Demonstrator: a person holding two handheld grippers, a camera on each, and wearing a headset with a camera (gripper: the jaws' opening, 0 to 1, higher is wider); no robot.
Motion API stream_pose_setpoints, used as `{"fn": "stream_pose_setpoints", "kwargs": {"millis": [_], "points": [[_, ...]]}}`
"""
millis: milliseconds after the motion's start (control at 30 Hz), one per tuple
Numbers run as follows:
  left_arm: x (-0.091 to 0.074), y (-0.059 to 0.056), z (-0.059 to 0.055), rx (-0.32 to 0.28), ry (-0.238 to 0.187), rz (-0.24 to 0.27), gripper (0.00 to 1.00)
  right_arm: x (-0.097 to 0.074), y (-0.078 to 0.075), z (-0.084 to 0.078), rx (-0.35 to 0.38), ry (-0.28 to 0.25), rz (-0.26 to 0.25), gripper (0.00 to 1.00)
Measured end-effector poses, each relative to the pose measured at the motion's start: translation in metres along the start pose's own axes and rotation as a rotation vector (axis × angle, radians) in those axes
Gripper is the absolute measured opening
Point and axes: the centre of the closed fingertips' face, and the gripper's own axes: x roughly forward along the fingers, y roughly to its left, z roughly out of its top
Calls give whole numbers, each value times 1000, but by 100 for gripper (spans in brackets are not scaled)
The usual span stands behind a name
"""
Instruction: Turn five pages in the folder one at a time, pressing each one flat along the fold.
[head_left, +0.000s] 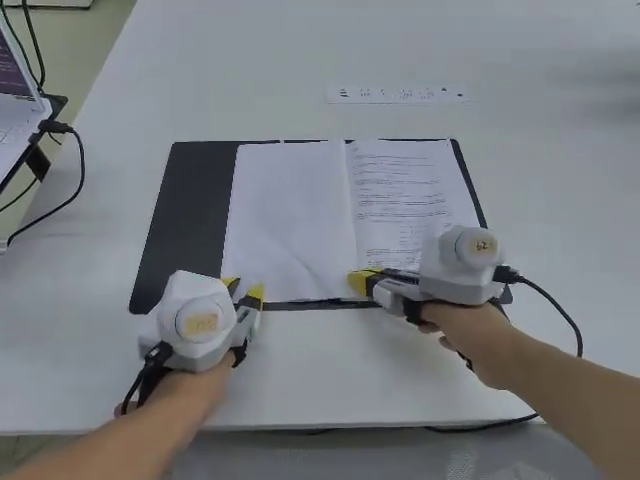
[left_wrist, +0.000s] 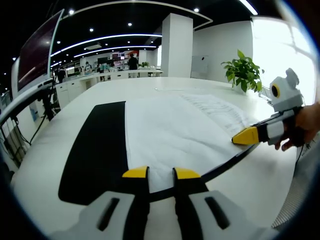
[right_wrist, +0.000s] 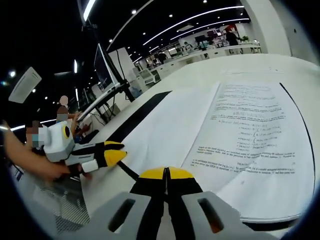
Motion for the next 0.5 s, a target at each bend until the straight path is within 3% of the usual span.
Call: {"fn": "stream_pose_setpoints", "kwargs": {"millis": [100, 133, 167, 233, 367, 467, 500], "points": [[0, 0, 0, 4, 5, -3, 17, -6, 5, -7, 28, 17, 3, 0], [0, 0, 0, 9, 8, -5, 17, -8, 8, -11, 69, 36, 4, 0], [0, 0, 0, 10, 10, -6, 17, -12, 16, -15, 108, 54, 18, 0], [-1, 0, 0, 13, 13, -11, 17, -21, 34, -21, 117, 82, 61, 0], [1, 2, 1, 9, 32, -11, 15, -42, 59, -23, 139, 91, 112, 0], [1, 6, 2, -72, 61, -3, 11, -63, 67, -20, 196, 86, 99, 0], [1, 5, 3, -123, 79, -20, 11, -72, 72, -14, 199, 54, 103, 0]]}}
